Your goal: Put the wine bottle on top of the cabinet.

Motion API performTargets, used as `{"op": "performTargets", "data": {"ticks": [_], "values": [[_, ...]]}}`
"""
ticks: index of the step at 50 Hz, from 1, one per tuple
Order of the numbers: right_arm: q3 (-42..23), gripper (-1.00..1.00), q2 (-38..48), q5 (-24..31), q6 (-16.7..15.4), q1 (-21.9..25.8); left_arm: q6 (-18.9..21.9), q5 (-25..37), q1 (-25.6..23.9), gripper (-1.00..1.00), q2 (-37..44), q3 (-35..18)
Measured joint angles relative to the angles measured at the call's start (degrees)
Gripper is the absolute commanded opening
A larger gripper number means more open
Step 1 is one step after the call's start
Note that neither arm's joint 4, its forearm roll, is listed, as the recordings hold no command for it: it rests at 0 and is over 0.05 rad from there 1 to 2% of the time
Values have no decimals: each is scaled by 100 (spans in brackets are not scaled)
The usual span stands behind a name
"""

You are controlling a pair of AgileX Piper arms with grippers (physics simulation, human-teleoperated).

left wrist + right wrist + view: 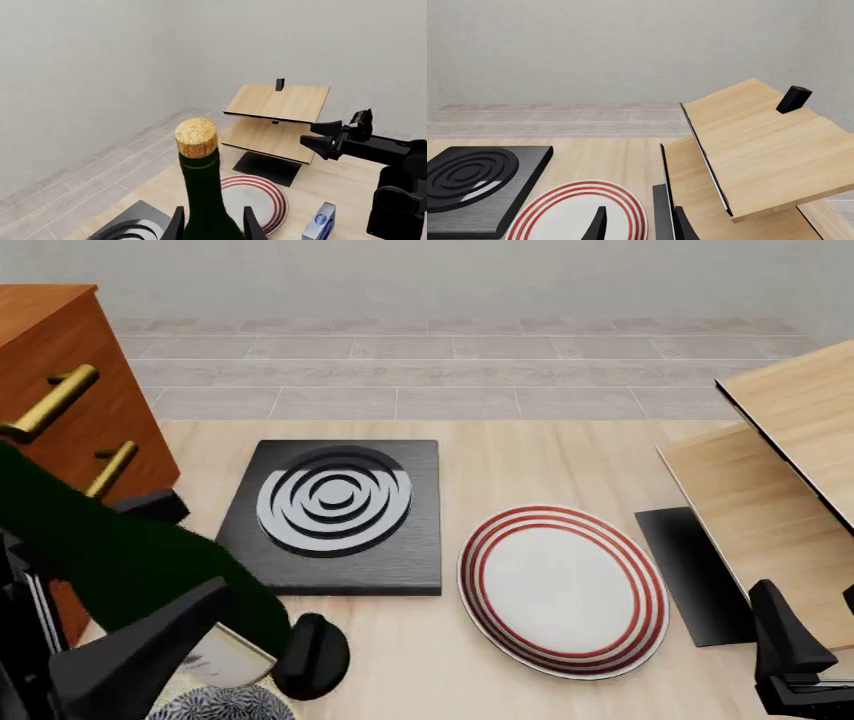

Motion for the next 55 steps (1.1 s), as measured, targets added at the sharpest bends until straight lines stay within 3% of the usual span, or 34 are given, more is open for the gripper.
{"op": "performTargets", "data": {"ticks": [25,55], "values": [[0,100,1,0,0,0,63,1389,937,-100,-496,-930],[0,100,1,0,0,0,127,2093,2033,-100,-125,-1937]]}}
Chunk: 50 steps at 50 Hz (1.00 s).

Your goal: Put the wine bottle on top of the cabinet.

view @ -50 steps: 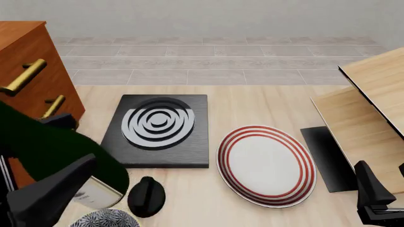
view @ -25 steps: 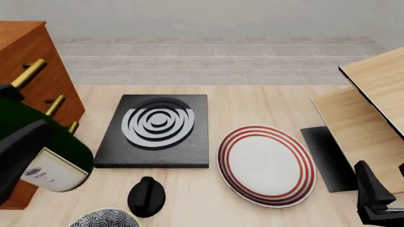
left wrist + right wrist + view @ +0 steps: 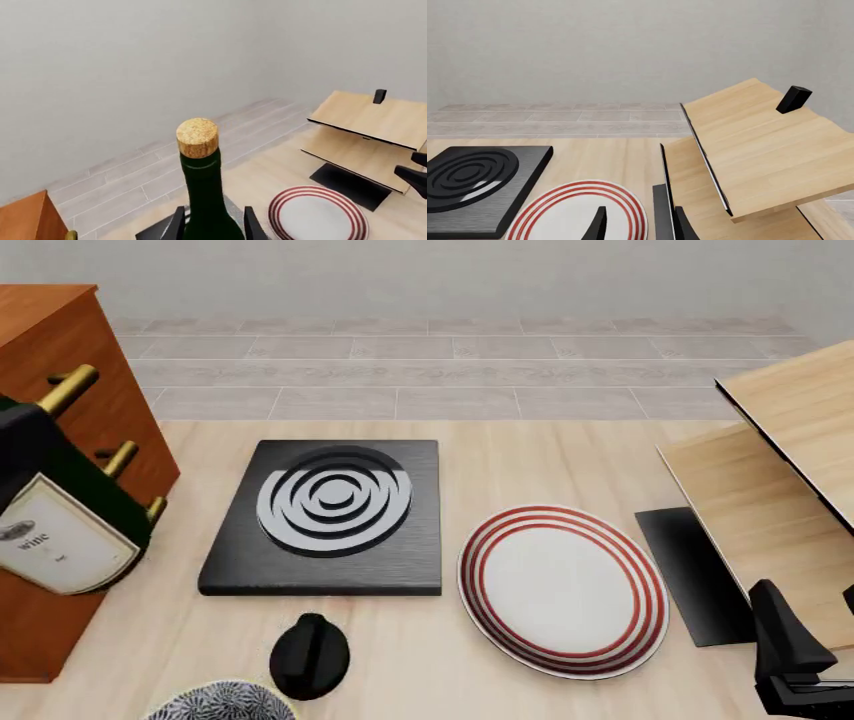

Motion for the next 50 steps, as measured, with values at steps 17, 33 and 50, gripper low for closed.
{"op": "performTargets", "data": {"ticks": [17,33,50], "values": [[0,100,0,0,0,0,4,430,842,-100,477,-682],[0,100,0,0,0,0,-100,688,1616,-100,1061,-1454],[0,100,0,0,-1,0,-45,791,2490,-100,1698,-2265]]}}
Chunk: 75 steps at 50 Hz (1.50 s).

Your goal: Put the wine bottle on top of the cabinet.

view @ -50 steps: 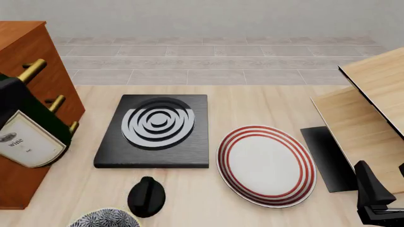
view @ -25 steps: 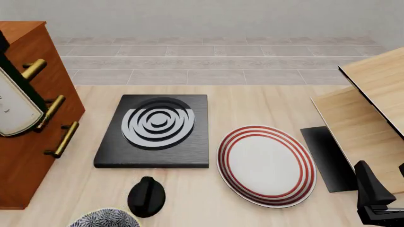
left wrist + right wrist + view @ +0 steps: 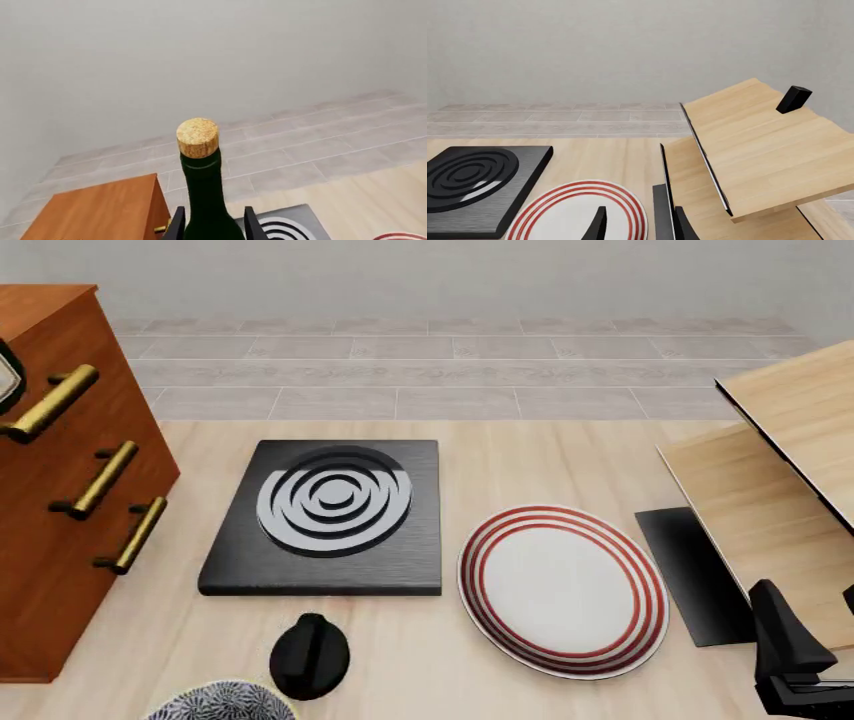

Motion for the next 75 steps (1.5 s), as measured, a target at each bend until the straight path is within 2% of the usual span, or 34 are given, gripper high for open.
{"op": "performTargets", "data": {"ticks": [16,41,75], "values": [[0,100,0,0,1,0,76,-8,806,-100,723,-687],[0,100,0,0,0,0,189,-77,1657,-100,1744,-1547],[0,100,0,0,0,0,257,-720,2802,-100,2528,-1687]]}}
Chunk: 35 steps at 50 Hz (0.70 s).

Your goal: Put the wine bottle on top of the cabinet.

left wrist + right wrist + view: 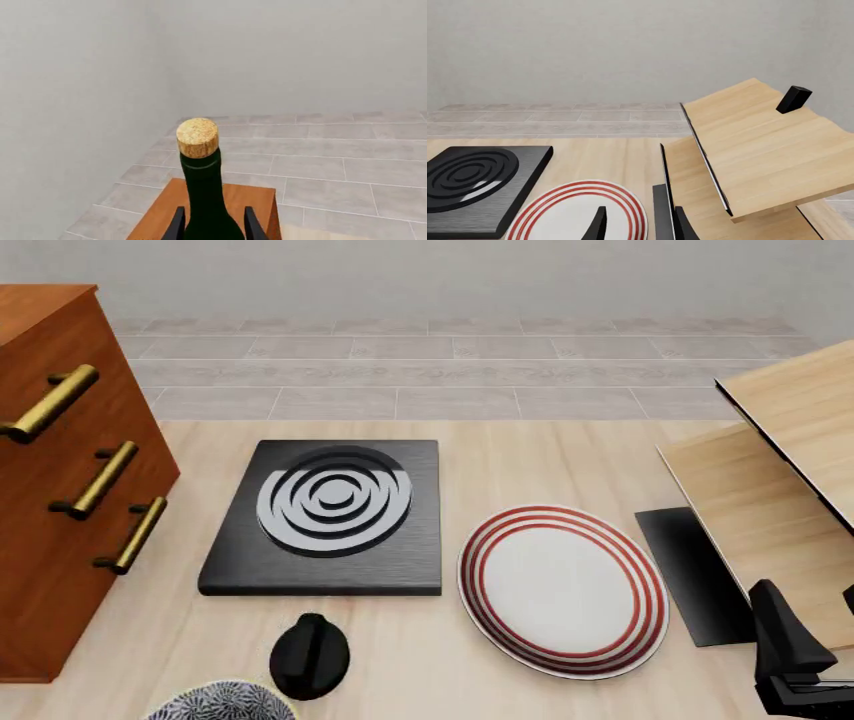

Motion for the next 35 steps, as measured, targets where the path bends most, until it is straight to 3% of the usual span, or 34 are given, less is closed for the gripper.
{"op": "performTargets", "data": {"ticks": [35], "values": [[0,100,-1,0,0,0,-29,-1208,595,-100,573,578]]}}
